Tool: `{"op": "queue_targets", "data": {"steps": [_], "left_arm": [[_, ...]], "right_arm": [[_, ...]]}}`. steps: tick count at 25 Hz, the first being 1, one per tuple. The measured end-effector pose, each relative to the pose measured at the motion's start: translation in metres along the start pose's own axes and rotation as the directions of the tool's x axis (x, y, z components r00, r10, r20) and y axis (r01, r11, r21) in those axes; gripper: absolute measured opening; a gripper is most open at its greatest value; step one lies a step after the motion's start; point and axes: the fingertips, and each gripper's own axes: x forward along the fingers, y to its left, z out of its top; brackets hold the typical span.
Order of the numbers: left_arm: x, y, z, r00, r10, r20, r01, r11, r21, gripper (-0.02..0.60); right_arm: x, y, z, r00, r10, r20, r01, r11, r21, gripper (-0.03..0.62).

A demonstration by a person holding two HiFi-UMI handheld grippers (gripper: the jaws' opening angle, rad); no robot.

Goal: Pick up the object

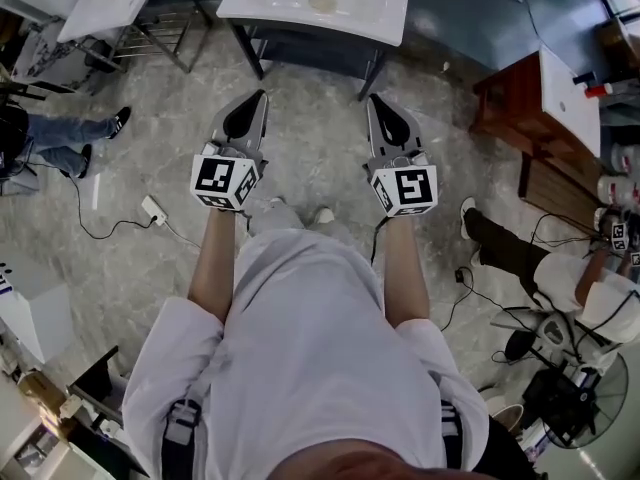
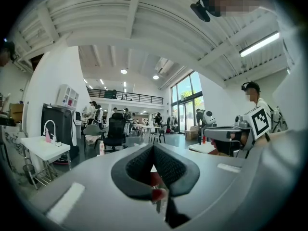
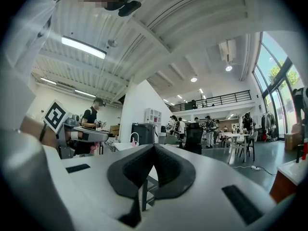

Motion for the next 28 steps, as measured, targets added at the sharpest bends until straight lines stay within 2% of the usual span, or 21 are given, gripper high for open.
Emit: {"op": "queue_targets", "data": {"steps": [5,13,21,25,28], "left_arm": [[0.013,0.004,-0.008,0.998,0.056,-0.018,-0.056,0.998,0.009,-0.001],[0.061,0.031,-0.009,0.998,0.060,-0.013,-0.059,0.998,0.015,-0.001],[0.159,0.120,-0.008,0.998,0.054,0.026,-0.054,0.999,-0.002,-0.002],[0.216,0.178,0.000,0.999,0.022,0.025,-0.022,1.000,0.021,-0.002],[0.258,0.218,0.000,1.000,-0.009,0.018,0.009,1.000,0.012,-0.002]], "right_arm": [[0.006,-0.023,-0.016,0.999,0.034,-0.011,-0.034,0.999,0.013,0.002],[0.047,-0.052,-0.023,0.999,0.031,-0.010,-0.031,0.999,0.009,0.002],[0.156,-0.085,-0.042,0.999,0.003,-0.049,-0.002,1.000,0.008,0.002],[0.233,-0.104,-0.044,0.998,-0.018,-0.062,0.019,1.000,0.014,0.002],[0.289,-0.118,-0.045,0.996,-0.032,-0.078,0.032,0.999,0.006,0.002]]}}
